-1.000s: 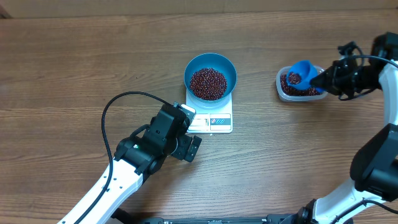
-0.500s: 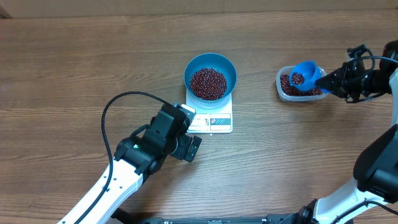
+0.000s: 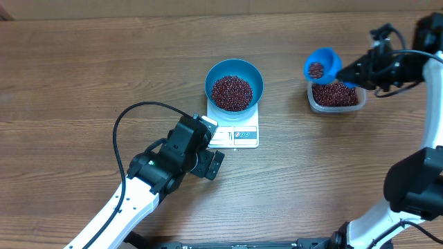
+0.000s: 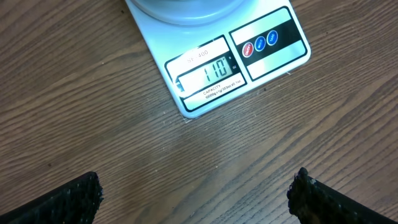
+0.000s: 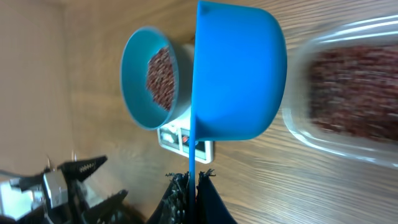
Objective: Scoop item into bowl and weigh 150g on scale
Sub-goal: 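Carry the filled scoop left over the teal bowl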
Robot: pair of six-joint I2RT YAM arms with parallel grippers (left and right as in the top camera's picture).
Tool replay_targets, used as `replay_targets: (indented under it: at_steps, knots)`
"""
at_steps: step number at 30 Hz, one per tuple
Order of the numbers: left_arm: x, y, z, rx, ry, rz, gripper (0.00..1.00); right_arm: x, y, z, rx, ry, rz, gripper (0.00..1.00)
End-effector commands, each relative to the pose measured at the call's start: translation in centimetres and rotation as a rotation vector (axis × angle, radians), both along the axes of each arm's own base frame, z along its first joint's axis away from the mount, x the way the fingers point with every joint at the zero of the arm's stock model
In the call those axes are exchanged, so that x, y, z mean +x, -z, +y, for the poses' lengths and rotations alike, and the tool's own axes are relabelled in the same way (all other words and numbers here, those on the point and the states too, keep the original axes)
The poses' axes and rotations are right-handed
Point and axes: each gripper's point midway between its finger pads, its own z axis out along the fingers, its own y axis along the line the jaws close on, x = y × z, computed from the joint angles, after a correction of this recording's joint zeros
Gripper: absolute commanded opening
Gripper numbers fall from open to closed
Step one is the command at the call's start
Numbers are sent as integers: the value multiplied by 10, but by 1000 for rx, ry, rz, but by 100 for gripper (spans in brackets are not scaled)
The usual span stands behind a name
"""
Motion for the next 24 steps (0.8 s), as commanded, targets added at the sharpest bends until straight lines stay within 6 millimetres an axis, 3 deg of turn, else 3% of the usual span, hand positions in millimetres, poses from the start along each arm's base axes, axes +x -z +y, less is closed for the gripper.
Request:
replay_targets:
  at_steps: [1,3,12,24]
  knots:
    - [5,-8,-3,-12,8,-17,99,-1,-18,34,10,-97,-71,4]
    - [5,-8,-3,-12,8,-17,100,-3,-19,55,11,-152,-77,4]
    - [5,-8,-3,-12,8,-17,100,-13,-20,106,-123,-305,-114,4]
    - [5,-8,-3,-12,8,-17,99,2,-4,132,-499,-268,-177,4]
